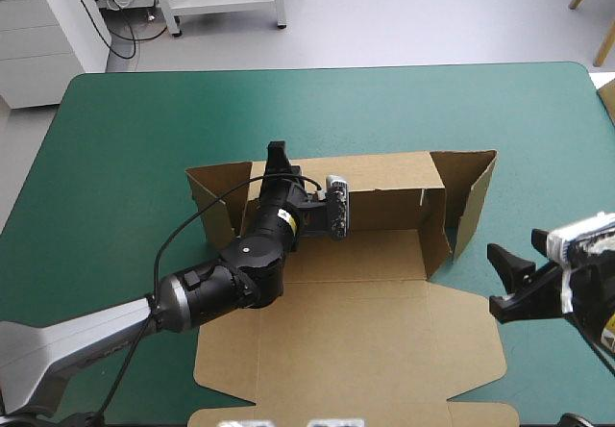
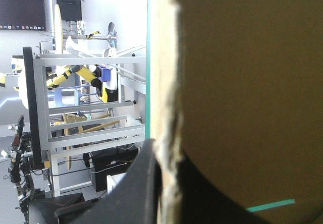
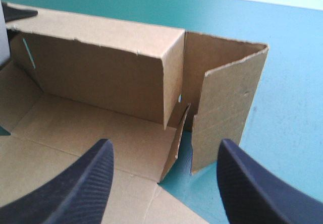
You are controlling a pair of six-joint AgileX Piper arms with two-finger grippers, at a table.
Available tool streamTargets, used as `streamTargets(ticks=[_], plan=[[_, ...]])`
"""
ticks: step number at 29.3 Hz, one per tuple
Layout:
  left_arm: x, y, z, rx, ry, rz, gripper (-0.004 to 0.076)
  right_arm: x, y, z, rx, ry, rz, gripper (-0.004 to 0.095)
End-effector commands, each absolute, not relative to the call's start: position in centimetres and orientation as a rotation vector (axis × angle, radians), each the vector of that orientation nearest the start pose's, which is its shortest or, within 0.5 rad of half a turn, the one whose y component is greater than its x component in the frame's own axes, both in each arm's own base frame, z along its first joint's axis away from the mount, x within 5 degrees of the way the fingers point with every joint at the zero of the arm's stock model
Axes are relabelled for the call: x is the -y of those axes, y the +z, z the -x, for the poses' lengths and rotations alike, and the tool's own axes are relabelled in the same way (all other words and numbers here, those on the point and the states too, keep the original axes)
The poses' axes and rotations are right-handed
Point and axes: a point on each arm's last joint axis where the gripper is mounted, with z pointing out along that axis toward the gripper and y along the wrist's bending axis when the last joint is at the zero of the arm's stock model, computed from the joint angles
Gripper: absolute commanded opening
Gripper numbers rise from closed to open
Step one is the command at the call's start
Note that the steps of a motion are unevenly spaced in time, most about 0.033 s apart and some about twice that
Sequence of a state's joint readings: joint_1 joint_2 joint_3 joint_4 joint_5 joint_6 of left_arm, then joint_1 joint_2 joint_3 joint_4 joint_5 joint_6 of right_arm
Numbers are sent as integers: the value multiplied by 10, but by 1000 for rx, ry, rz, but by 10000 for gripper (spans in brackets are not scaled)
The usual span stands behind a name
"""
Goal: Fold the box
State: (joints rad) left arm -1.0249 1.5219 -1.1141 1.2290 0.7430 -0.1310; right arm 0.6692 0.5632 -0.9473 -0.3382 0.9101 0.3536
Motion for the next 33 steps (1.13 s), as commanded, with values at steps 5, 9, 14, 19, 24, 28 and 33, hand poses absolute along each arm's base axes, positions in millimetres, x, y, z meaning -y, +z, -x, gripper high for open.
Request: streamTargets(ticks=[5,9,14,19,24,28,33], plan=[[255,319,-211,-1410,609,-1527,-8,-40,464,-108,-1972,143,242,561],[255,319,-211,-1410,609,-1527,-8,-50,481,-123,-1972,123,229,560],[256,319,-211,-1411,591,-1520,-8,-63,496,-141,-1977,113,217,561],[257,320,-210,-1416,556,-1502,-8,-72,502,-162,-2010,73,183,560],[257,322,-209,-1412,544,-1493,-8,-72,502,-191,-2062,36,146,560],[254,327,-208,-1410,537,-1478,-8,-61,496,-224,-2133,40,134,560],[253,328,-207,-1406,530,-1474,-8,-47,479,-272,-2231,126,147,561]])
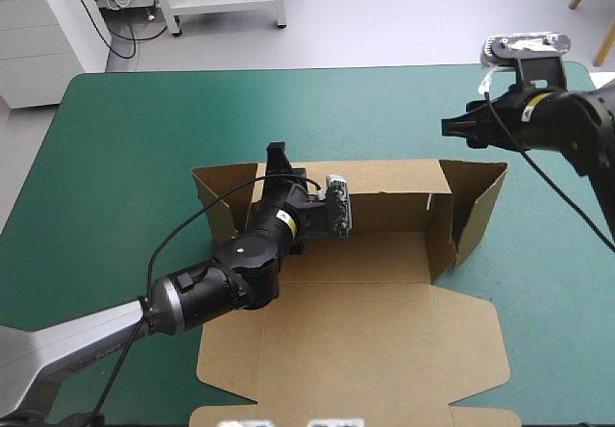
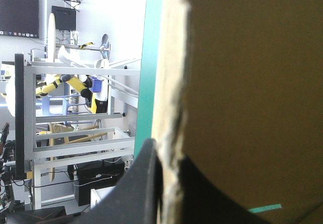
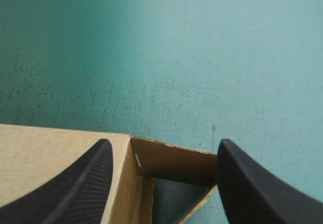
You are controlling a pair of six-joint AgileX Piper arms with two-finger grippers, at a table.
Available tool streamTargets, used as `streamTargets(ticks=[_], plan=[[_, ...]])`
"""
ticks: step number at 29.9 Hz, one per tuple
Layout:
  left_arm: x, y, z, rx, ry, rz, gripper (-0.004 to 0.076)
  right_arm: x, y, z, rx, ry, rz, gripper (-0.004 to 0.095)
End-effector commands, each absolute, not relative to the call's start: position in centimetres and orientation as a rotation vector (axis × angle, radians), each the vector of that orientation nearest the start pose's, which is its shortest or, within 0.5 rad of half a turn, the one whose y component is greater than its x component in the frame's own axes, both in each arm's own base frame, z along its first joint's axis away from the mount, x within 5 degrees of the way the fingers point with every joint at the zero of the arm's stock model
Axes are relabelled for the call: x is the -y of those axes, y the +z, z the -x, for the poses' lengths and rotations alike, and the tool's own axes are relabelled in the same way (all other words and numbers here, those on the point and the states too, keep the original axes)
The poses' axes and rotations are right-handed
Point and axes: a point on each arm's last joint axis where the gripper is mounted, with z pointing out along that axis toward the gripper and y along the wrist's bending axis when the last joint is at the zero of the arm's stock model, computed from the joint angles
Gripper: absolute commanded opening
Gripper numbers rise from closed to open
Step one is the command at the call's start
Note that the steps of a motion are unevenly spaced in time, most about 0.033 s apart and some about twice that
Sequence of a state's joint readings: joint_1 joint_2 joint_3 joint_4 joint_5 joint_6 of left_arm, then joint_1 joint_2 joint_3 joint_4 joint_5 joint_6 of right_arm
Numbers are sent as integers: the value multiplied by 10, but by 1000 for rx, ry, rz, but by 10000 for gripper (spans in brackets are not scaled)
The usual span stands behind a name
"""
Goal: Fold the box
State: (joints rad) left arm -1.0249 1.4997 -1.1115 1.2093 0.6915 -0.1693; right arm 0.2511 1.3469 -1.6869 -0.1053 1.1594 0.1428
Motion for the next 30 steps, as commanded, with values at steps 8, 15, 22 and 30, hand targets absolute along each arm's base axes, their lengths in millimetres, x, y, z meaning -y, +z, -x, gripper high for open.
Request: streamTargets(ticks=[8,15,22,30], plan=[[254,328,-207,-1408,521,-1474,-8,-33,431,-335,-2421,145,234,561],[254,328,-207,-1408,521,-1474,-8,-35,406,-356,-2484,130,295,560],[254,328,-207,-1408,521,-1474,-8,-35,406,-356,-2478,113,346,560],[256,328,-206,-1394,503,-1478,-8,-36,388,-356,-2534,116,375,560]])
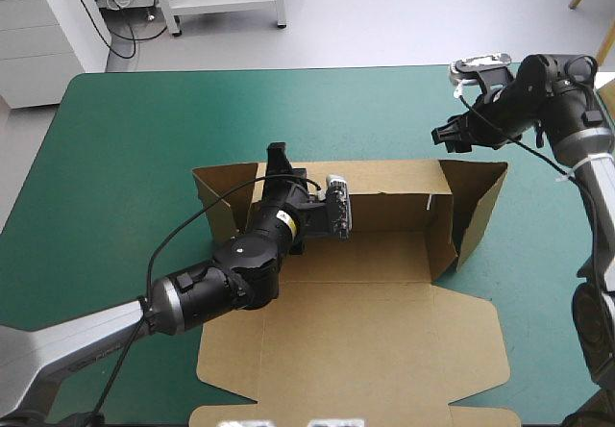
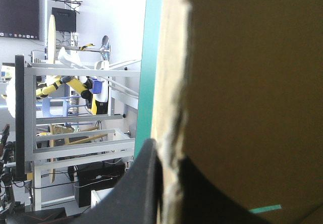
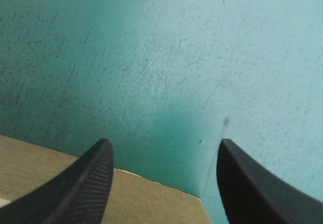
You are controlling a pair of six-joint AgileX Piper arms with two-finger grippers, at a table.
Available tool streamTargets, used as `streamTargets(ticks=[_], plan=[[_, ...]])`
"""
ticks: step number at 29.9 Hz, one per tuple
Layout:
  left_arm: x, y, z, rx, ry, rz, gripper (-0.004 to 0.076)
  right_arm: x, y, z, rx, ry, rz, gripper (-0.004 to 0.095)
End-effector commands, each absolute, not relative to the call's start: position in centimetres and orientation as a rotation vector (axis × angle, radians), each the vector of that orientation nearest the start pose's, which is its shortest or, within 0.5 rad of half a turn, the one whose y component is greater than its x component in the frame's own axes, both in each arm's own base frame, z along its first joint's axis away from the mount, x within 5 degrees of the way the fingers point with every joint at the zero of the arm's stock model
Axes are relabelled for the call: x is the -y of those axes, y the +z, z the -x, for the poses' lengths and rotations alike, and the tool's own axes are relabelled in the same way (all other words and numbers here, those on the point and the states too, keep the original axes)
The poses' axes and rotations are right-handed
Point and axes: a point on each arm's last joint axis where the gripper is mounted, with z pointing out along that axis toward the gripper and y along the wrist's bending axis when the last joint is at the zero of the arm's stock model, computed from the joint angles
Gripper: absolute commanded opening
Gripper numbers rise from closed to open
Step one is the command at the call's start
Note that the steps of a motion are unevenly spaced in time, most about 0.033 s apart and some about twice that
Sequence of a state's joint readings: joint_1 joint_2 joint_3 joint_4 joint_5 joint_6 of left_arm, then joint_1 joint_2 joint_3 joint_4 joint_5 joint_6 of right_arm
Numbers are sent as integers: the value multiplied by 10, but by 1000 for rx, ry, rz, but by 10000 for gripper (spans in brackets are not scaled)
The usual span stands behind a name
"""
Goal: Fold the box
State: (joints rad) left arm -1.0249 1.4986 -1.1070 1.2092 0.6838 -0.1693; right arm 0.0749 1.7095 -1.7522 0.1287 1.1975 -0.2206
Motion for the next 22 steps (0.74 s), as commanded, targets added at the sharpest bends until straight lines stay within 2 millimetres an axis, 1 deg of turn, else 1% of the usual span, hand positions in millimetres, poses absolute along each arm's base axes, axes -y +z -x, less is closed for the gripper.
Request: streamTargets(ticks=[1,3,5,11,13,17,19,22], plan=[[256,328,-206,-1394,503,-1478,-8,-36,384,-355,-2549,121,375,560],[256,328,-206,-1393,502,-1478,-8,-36,379,-354,-2565,136,374,560],[256,328,-206,-1393,502,-1478,-8,-37,379,-352,-2567,154,371,560],[256,328,-206,-1392,500,-1479,-8,-39,391,-341,-2529,187,365,554],[256,328,-206,-1393,498,-1479,-8,-39,392,-336,-2530,186,367,536],[256,328,-206,-1386,505,-1493,-8,-37,383,-321,-2561,176,405,496],[256,328,-206,-1390,501,-1492,-8,-37,380,-315,-2572,176,415,493],[256,327,-205,-1407,487,-1488,-8,-36,381,-305,-2569,180,414,493]])
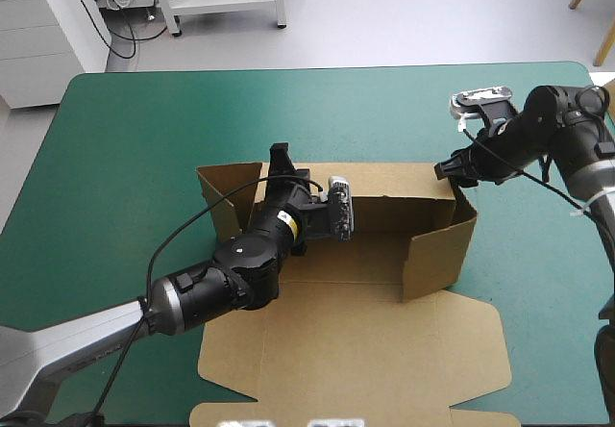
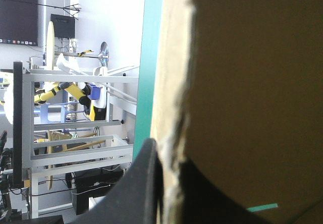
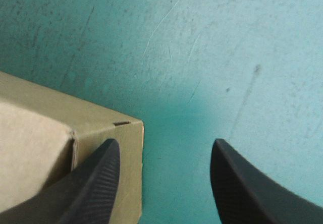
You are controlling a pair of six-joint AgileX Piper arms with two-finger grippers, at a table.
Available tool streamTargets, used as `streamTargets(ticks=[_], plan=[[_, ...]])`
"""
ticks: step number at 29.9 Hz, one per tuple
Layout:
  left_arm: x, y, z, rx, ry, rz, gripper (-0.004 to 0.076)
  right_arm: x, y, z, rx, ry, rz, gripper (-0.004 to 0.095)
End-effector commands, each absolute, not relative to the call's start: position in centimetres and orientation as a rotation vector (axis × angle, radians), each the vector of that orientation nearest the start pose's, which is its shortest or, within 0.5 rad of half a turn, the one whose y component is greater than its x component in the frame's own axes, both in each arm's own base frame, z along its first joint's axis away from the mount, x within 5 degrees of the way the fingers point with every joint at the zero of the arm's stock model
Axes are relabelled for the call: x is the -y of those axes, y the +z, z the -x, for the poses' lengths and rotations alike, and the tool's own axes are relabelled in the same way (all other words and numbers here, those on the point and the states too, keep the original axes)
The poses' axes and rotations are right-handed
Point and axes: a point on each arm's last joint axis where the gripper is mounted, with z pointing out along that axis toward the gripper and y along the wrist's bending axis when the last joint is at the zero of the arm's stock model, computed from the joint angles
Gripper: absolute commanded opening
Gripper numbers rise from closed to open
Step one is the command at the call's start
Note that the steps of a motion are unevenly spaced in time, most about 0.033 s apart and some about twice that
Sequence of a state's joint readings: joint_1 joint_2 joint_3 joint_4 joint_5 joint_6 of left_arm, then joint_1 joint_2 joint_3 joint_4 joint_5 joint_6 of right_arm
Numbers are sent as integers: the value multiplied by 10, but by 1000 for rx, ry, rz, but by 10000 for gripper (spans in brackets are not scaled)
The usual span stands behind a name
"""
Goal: Fold the box
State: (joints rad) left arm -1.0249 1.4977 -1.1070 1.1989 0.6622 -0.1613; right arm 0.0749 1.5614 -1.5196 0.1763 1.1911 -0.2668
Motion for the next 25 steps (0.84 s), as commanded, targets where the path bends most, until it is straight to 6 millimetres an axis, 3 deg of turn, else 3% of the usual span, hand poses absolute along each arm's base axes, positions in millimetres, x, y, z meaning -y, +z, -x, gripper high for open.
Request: streamTargets(ticks=[1,11,20,25], plan=[[256,327,-205,-1408,485,-1488,-8,-36,381,-302,-2569,180,414,493],[256,327,-205,-1408,485,-1488,-8,-35,369,-261,-2589,203,447,492],[256,327,-205,-1408,485,-1488,-8,-42,360,-220,-2430,297,514,492],[256,327,-205,-1406,482,-1489,-8,-46,346,-207,-2402,349,586,493]])
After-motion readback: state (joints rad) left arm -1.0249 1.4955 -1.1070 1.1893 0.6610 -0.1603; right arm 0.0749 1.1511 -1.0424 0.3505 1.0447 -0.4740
